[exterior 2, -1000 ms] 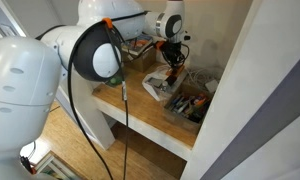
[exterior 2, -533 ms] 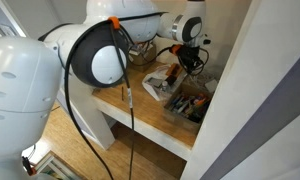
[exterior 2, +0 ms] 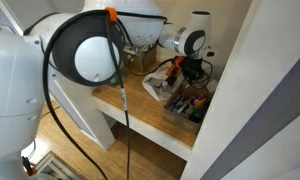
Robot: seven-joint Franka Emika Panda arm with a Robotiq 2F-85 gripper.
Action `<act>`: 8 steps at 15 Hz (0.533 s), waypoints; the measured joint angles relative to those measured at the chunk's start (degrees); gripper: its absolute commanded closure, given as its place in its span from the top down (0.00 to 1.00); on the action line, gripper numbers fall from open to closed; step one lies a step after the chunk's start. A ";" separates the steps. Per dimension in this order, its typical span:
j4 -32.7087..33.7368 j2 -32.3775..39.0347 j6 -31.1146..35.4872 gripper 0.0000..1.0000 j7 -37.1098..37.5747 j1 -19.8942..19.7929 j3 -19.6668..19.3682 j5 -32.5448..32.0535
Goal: Pick up the pen on the plastic bag and put it in the box
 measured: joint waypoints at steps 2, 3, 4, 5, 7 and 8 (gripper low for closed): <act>-4.72 -2.05 2.59 0.02 -1.77 -0.01 0.15 0.13; -7.08 -3.07 3.89 0.02 -2.92 -0.02 0.27 0.19; -9.47 -4.13 5.18 0.02 -4.13 -0.03 0.40 0.20; -11.78 -5.13 6.28 0.09 -5.23 -0.04 0.51 0.26; -15.64 -6.92 8.01 0.09 -6.90 -0.13 0.70 0.51; -16.68 -7.48 8.35 0.09 -7.17 -0.18 0.74 0.53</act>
